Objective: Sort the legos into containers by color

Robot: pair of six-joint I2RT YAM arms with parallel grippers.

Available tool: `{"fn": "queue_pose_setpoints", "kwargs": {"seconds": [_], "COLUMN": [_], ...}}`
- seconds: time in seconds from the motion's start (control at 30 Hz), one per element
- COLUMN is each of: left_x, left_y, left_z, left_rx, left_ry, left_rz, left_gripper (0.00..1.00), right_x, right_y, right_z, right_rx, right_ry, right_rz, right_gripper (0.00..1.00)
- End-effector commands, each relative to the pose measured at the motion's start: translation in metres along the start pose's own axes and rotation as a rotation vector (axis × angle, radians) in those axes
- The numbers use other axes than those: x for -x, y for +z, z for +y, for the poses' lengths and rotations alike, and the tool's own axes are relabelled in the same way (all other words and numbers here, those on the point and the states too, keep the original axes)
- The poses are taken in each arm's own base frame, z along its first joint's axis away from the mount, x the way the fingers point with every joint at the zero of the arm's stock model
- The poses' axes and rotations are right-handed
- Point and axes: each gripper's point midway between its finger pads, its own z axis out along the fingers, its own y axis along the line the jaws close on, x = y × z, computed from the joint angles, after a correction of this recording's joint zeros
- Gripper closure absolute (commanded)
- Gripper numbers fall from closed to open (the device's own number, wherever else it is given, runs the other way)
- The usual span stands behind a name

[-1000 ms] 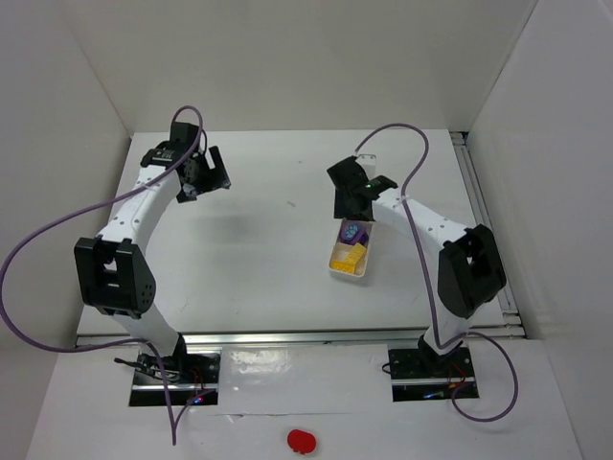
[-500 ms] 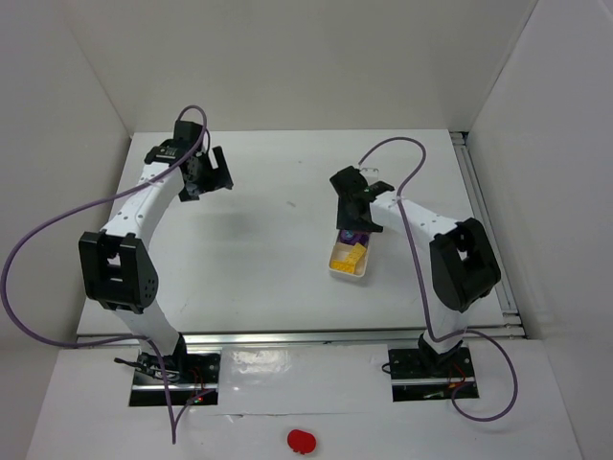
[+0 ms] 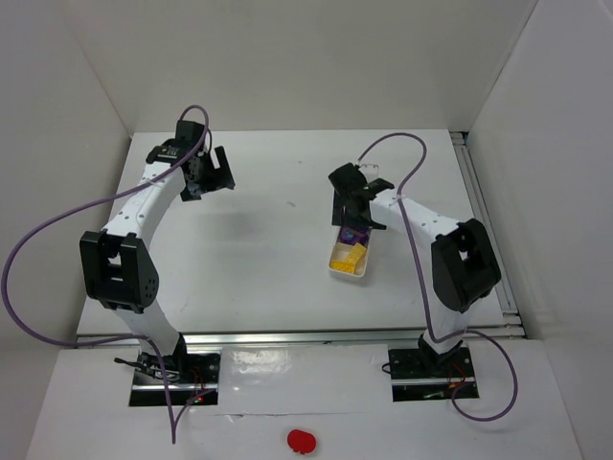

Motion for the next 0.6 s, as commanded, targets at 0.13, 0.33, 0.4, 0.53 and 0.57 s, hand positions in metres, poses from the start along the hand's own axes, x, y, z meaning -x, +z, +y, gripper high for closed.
{"fn": "queue_pose_setpoints", "kwargs": {"seconds": [0.13, 0.33, 0.4, 0.53, 0.57], "left_x": [0.013, 0.015, 0.017, 0.016, 0.016], "left_y": [-0.005, -0.008, -0.010, -0.008, -0.008], "left_z": [-0.009, -0.014, -0.016, -0.016, -0.016], "left_rx": [-0.024, -0.034, -0.046, -0.042, -0.042], "left_ry": [0.014, 0.021, 0.030, 0.030, 0.030], "left_rz": [-0.022, -0.030, -0.034, -0.026, -0.026], "left_gripper": [0.00, 0.00, 0.00, 0.00, 0.00], "right_x": [0.086, 0.091, 0.083, 0.076, 0.077], "right_y": [-0.072, -0.068, -0.059, -0.051, -0.054], "right_z": [-0.050, -0.143, -0.167, -0.184, -0.187], "right_rx": [-0.103, -0.317, -0.354, -0.340, -0.332], "right_ry": [0.245, 0.529, 0.583, 0.611, 0.616], "right_rz": [-0.289, -0.302, -0.254, -0.243, -0.252], "right_gripper": [0.01, 0.00, 0.00, 0.00, 0.00]}}
